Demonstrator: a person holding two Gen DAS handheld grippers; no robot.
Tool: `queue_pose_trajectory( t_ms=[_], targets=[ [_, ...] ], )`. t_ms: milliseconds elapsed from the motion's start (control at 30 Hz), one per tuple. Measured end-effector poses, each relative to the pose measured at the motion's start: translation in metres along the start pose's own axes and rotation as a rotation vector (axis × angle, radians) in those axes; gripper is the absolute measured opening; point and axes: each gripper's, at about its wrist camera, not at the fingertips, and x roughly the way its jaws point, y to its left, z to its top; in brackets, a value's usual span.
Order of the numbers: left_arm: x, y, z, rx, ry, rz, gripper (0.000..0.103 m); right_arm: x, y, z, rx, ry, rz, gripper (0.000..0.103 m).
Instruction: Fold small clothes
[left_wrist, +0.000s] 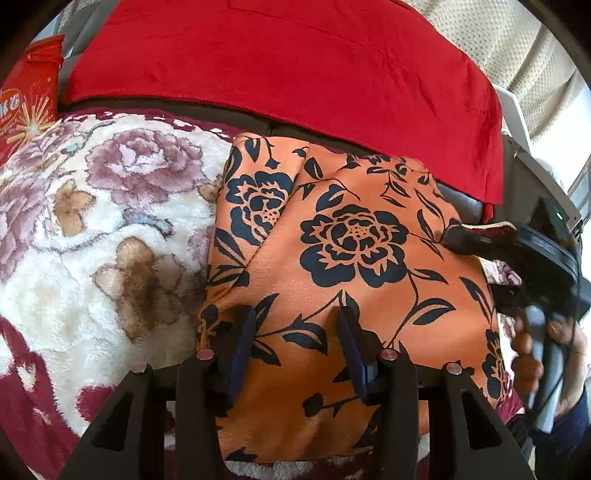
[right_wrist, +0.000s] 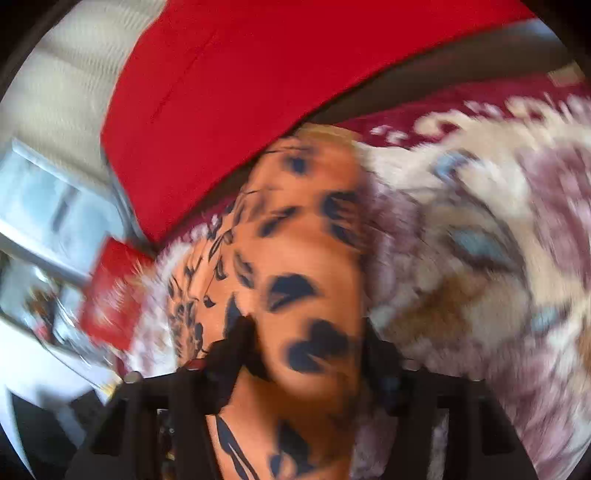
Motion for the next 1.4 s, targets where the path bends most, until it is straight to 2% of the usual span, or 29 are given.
queue_pose_trajectory(
  t_ms=[67, 133, 200, 233, 267, 333, 367, 433, 500, 567, 633, 700, 800, 833, 867, 900, 933, 1000, 1100, 1133, 1167, 1200, 1233, 1267, 1333, 1367, 1400],
  targets=[
    [0.000, 0.001, 0.000, 0.000, 0.000, 0.001, 0.047, -0.010, 0.002, -0.008, -0.006, -0.007, 0.055, 0.074],
    [0.001, 0.000, 0.000, 0.001, -0.001, 0.009, 0.047, -0.020, 0.002, -0.021, -0.013, -0.021, 0.074, 0.079],
    [0.002, 0.000, 0.000, 0.000, 0.000, 0.011, 0.047, -0.015, -0.003, -0.033, 0.012, 0.022, 0.083, 0.079],
    [0.002, 0.000, 0.000, 0.000, 0.004, 0.012, 0.047, -0.010, -0.005, -0.037, 0.020, 0.050, 0.102, 0.076],
    [0.002, 0.001, -0.001, 0.000, 0.007, 0.010, 0.047, -0.007, -0.003, -0.041, -0.003, 0.068, 0.103, 0.045],
    [0.002, 0.001, 0.000, -0.003, 0.006, 0.009, 0.047, -0.013, 0.016, -0.051, -0.159, 0.050, 0.018, 0.036],
    [0.003, 0.001, 0.000, -0.004, 0.007, 0.010, 0.047, -0.016, 0.024, -0.053, -0.200, 0.034, -0.010, 0.036],
    [0.002, -0.001, 0.001, -0.002, 0.011, 0.014, 0.047, -0.012, 0.023, -0.053, -0.193, 0.037, -0.030, 0.037],
    [-0.005, 0.002, 0.002, -0.019, -0.002, 0.002, 0.047, -0.009, 0.012, -0.053, -0.121, 0.051, 0.002, 0.047],
    [-0.017, 0.010, 0.001, -0.069, -0.023, -0.025, 0.049, -0.017, 0.005, -0.053, -0.082, 0.022, 0.045, 0.067],
    [-0.027, 0.019, -0.002, -0.119, -0.043, -0.061, 0.053, -0.027, 0.003, -0.053, -0.052, -0.032, 0.098, 0.079],
    [-0.037, 0.031, -0.008, -0.187, -0.060, -0.108, 0.057, -0.028, -0.004, -0.048, -0.004, -0.036, 0.134, 0.083],
    [-0.042, 0.043, -0.014, -0.242, -0.064, -0.166, 0.063, -0.011, -0.008, -0.041, 0.036, 0.010, 0.126, 0.083],
    [-0.042, 0.046, -0.015, -0.250, -0.061, -0.170, 0.063, -0.001, -0.008, -0.040, 0.042, 0.040, 0.136, 0.081],
    [-0.042, 0.049, -0.016, -0.258, -0.058, -0.171, 0.063, 0.003, -0.007, -0.041, 0.032, 0.062, 0.138, 0.060],
    [-0.043, 0.052, -0.017, -0.270, -0.057, -0.168, 0.063, 0.006, 0.001, -0.043, -0.014, 0.071, 0.111, 0.051],
    [-0.046, 0.054, -0.018, -0.282, -0.062, -0.166, 0.063, 0.003, 0.011, -0.043, -0.083, 0.058, 0.045, 0.049],
    [-0.053, 0.062, -0.018, -0.324, -0.078, -0.193, 0.063, -0.007, 0.036, -0.046, -0.204, 0.026, -0.035, 0.046],
    [-0.055, 0.073, -0.018, -0.408, -0.076, -0.293, 0.063, -0.004, 0.032, -0.045, -0.197, 0.044, -0.044, 0.047],
    [-0.050, 0.077, -0.019, -0.433, -0.048, -0.305, 0.063, 0.002, 0.024, -0.044, -0.152, 0.058, -0.026, 0.053],
    [-0.040, 0.081, -0.023, -0.464, 0.012, -0.315, 0.062, 0.008, 0.019, -0.045, -0.116, 0.061, -0.006, 0.057],
    [-0.031, 0.084, -0.028, -0.474, 0.052, -0.322, 0.056, 0.004, 0.011, -0.047, -0.104, 0.058, 0.012, 0.059],
    [-0.022, 0.085, -0.034, -0.475, 0.087, -0.312, 0.024, 0.003, 0.009, -0.048, -0.102, 0.054, 0.020, 0.059],
    [-0.013, 0.090, -0.040, -0.492, 0.112, -0.311, 0.016, 0.003, 0.009, -0.048, -0.105, 0.051, 0.022, 0.060],
    [-0.004, 0.106, -0.051, -0.592, 0.095, -0.391, 0.014, 0.003, 0.008, -0.048, -0.107, 0.052, 0.026, 0.060],
    [0.002, 0.117, -0.059, -0.674, 0.096, -0.450, 0.014, 0.003, 0.007, -0.047, -0.107, 0.057, 0.030, 0.061],
    [0.004, 0.121, -0.062, -0.703, 0.100, -0.474, 0.014, 0.004, 0.006, -0.046, -0.106, 0.064, 0.038, 0.061]
  ],
)
